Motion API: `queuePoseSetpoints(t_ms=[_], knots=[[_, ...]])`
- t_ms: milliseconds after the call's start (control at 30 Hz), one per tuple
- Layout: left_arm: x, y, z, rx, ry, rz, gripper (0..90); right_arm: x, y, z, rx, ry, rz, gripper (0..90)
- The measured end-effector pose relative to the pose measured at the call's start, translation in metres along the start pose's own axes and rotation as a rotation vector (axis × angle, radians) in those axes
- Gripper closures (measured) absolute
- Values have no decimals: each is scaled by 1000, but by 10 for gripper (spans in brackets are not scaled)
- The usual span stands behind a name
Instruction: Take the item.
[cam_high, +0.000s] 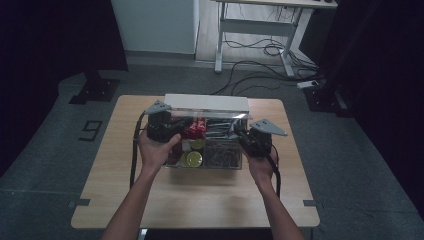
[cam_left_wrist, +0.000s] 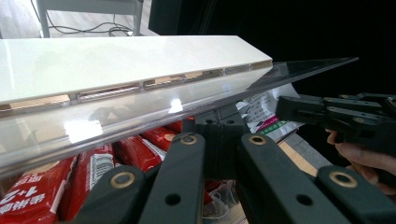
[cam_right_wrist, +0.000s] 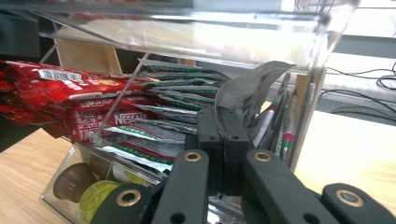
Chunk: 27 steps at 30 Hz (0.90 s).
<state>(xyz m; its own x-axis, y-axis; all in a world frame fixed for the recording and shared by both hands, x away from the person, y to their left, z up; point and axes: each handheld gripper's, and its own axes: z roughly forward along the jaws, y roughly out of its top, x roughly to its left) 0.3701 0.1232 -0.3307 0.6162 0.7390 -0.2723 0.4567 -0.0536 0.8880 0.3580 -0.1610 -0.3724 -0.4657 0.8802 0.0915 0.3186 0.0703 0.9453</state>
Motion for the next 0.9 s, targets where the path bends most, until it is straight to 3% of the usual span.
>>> queuePoseSetpoints(t_ms=[300,900], knots=[[1,1,-1,-10,4,-4,900,-3,2,-14,-48,27,27,888],[0,4,-2,-19,6,-4,900,-2,-3,-35,-114,41,28,888]])
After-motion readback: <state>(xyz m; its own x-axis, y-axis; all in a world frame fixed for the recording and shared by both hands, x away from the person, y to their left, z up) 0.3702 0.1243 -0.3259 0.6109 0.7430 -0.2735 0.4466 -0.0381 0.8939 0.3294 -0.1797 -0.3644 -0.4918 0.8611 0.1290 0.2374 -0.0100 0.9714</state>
